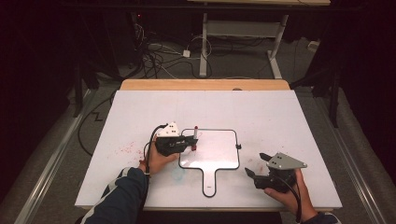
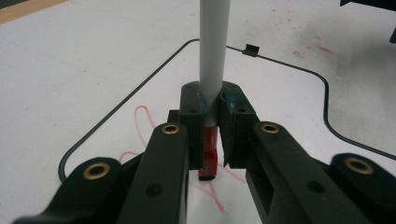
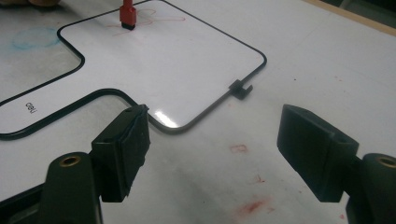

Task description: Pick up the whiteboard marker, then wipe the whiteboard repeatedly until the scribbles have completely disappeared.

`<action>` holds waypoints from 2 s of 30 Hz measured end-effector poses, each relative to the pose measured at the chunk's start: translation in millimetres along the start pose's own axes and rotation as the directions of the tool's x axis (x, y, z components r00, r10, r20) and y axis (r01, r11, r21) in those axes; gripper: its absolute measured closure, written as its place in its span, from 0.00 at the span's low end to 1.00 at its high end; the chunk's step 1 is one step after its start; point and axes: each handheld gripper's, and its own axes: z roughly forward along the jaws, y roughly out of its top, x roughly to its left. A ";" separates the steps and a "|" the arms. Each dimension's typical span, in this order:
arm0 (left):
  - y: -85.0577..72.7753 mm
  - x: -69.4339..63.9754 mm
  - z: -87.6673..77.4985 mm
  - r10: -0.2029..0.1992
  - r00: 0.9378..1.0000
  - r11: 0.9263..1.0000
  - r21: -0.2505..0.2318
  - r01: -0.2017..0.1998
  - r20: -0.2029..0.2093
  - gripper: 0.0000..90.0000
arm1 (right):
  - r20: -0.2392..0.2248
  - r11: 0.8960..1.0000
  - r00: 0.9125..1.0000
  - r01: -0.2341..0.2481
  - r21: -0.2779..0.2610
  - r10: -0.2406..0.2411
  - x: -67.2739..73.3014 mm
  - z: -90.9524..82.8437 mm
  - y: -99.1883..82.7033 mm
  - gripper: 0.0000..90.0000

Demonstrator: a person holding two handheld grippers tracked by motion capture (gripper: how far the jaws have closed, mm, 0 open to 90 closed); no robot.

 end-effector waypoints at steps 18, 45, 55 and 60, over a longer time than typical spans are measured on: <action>-3.5 4.0 -10.3 -0.022 1.000 1.000 0.018 0.022 -0.021 0.87 | -0.033 0.999 0.999 0.038 0.006 -0.038 4.2 3.2 1.3 0.29; -13.3 -30.5 -23.7 0.051 0.999 0.998 0.032 -0.051 0.007 0.87 | -0.052 0.999 0.997 0.054 -0.001 -0.054 8.1 -2.4 1.2 0.29; -1.3 -13.9 -4.8 0.049 0.998 0.998 0.028 -0.048 -0.042 0.87 | -0.058 0.998 0.996 0.062 0.004 -0.062 9.2 -0.7 1.6 0.29; 3.1 -17.3 6.7 0.038 0.999 0.999 0.013 -0.038 -0.001 0.87 | -0.059 0.998 0.997 0.059 0.006 -0.059 8.3 -0.9 0.9 0.29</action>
